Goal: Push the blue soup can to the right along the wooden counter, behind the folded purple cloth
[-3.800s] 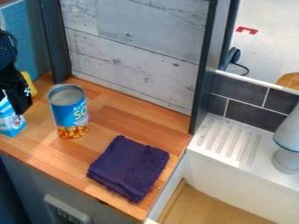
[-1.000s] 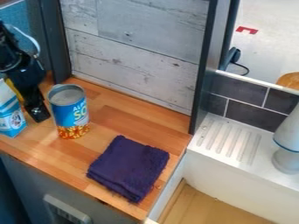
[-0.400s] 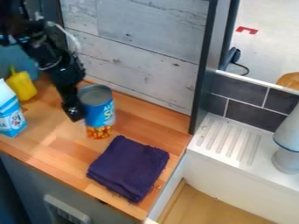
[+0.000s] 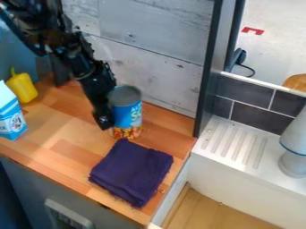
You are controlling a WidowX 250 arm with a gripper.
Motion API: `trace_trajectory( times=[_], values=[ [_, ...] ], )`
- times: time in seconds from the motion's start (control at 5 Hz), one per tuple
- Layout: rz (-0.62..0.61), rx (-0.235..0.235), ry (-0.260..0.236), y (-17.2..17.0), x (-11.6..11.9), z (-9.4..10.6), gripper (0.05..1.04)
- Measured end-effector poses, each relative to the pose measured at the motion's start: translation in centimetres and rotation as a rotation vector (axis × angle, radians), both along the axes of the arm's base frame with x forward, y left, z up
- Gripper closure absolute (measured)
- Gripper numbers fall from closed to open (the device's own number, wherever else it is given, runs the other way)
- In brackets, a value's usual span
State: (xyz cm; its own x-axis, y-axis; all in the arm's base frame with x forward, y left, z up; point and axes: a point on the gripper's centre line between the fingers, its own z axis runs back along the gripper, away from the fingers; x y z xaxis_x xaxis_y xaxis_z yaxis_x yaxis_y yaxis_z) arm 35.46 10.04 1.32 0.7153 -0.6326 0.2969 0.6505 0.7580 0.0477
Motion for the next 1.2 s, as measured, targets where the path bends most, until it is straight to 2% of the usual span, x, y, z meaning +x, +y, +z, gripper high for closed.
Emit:
trace_trajectory(
  times=[0.2,0.6,0.8,1.0,1.2],
  values=[
    [-0.008,-0.004,-0.004,-0.1,0.1,0.0,0.083],
    [-0.066,0.01,-0.054,-0.2,0.7,0.2,0.083],
    [-0.054,0.013,-0.063,-2.8,1.1,2.9,0.083],
    [-0.105,0.009,-0.072,-5.0,1.3,3.8,0.083],
    [-0.106,-0.011,-0.059,-5.3,1.1,3.8,0.083]
  ],
)
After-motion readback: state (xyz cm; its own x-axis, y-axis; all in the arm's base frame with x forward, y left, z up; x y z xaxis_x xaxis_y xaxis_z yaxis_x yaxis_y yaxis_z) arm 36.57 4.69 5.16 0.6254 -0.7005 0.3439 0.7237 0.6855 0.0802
